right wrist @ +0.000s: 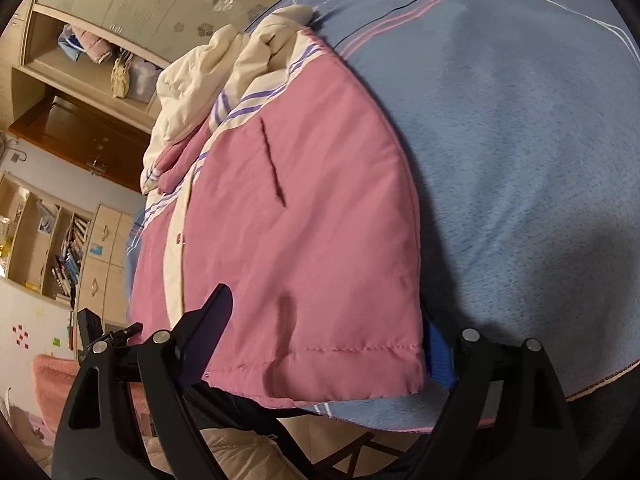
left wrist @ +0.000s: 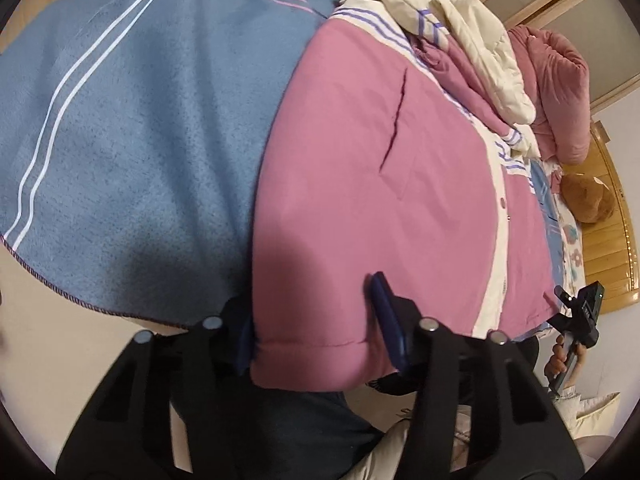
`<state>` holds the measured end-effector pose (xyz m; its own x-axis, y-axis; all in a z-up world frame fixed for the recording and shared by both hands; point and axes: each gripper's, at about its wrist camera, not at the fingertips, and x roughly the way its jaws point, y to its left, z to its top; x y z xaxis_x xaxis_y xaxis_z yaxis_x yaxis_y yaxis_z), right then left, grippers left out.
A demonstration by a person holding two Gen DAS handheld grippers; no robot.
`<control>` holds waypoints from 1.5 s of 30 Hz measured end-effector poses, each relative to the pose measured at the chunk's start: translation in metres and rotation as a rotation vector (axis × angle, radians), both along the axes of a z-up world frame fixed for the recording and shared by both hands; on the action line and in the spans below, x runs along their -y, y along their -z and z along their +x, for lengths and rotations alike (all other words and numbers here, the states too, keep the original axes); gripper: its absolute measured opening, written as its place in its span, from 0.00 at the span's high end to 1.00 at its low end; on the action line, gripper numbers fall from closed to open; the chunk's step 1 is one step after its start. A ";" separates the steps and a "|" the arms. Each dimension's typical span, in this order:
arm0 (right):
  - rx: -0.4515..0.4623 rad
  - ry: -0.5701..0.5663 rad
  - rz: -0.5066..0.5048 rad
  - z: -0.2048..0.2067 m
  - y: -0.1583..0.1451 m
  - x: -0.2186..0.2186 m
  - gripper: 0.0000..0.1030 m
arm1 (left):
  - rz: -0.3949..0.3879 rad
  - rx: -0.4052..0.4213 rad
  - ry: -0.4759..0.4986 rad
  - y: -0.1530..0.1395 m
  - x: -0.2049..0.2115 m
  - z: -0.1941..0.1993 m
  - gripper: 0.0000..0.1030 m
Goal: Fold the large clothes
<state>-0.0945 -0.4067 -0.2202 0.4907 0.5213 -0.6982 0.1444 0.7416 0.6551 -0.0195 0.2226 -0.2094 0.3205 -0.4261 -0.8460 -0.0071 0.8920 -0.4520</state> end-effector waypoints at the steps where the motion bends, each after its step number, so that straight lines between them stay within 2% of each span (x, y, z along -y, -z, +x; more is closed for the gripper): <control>1: -0.021 0.002 -0.023 0.002 0.003 -0.001 0.22 | -0.003 0.001 0.004 0.000 -0.001 0.000 0.60; 3: -0.073 0.003 -0.069 0.006 0.013 -0.001 0.30 | -0.012 -0.006 0.009 0.002 -0.002 0.002 0.65; 6: -0.062 0.015 -0.055 0.003 0.013 0.000 0.31 | -0.015 0.002 0.015 0.003 -0.004 0.002 0.66; 8: -0.071 0.006 -0.065 0.000 0.012 -0.001 0.48 | -0.016 0.007 0.014 0.002 -0.005 0.000 0.66; 10: -0.065 -0.002 -0.048 -0.001 0.007 -0.003 0.73 | -0.022 0.009 0.011 0.000 -0.004 -0.002 0.67; 12: -0.046 -0.017 -0.064 -0.001 -0.006 -0.011 0.83 | -0.044 0.029 0.029 -0.007 -0.003 -0.004 0.78; 13: -0.031 -0.029 -0.084 -0.001 -0.014 -0.015 0.87 | -0.060 0.039 0.036 -0.012 -0.003 -0.006 0.78; 15: 0.009 -0.042 -0.059 -0.001 -0.028 -0.020 0.89 | -0.081 0.055 0.047 -0.019 -0.001 -0.008 0.80; 18: 0.083 -0.038 0.052 -0.003 -0.049 -0.015 0.90 | -0.120 0.075 0.046 -0.026 -0.003 -0.009 0.81; 23: 0.222 -0.002 0.206 0.002 -0.083 -0.001 0.90 | -0.251 0.129 0.012 -0.043 -0.019 -0.005 0.81; 27: 0.274 -0.008 0.209 0.020 -0.105 -0.005 0.90 | -0.327 0.233 0.016 -0.076 -0.028 0.004 0.81; 33: 0.339 -0.080 0.221 0.062 -0.138 -0.025 0.90 | -0.334 0.311 0.081 -0.118 -0.005 0.047 0.81; 36: 0.352 -0.113 0.208 0.099 -0.156 -0.035 0.90 | -0.333 0.331 0.130 -0.138 0.016 0.072 0.81; 40: 0.364 -0.095 0.188 0.186 -0.188 -0.033 0.91 | -0.298 0.328 0.172 -0.172 0.041 0.133 0.81; 43: 0.349 -0.007 0.181 0.260 -0.201 -0.016 0.91 | -0.279 0.293 0.152 -0.195 0.052 0.202 0.81; 45: 0.319 0.070 0.192 0.304 -0.198 -0.001 0.91 | -0.272 0.252 0.094 -0.204 0.054 0.265 0.81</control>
